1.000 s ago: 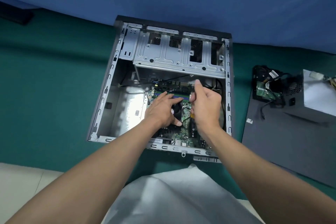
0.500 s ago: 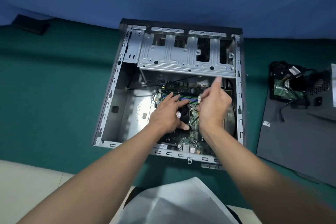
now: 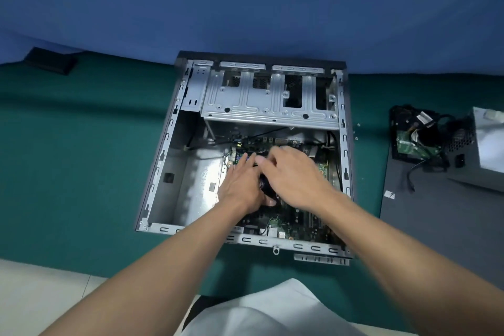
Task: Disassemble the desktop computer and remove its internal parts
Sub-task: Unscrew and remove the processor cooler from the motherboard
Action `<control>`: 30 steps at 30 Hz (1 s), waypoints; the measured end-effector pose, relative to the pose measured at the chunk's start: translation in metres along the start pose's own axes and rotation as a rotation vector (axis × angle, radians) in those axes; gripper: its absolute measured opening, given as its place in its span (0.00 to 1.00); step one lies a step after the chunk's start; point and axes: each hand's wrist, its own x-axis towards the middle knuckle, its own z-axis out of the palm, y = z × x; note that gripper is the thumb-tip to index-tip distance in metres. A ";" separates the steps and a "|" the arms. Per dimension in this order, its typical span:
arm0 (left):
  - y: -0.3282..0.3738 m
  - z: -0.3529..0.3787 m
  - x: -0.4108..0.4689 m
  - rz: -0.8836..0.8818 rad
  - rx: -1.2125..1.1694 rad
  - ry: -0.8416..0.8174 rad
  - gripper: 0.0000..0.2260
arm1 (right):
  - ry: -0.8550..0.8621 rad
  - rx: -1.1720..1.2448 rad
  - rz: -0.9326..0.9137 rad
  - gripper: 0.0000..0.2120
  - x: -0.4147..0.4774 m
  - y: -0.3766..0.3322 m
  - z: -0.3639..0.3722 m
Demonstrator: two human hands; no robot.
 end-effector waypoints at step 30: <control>0.001 0.001 -0.009 -0.192 -0.272 0.000 0.50 | -0.388 -0.078 0.380 0.22 -0.015 -0.025 -0.034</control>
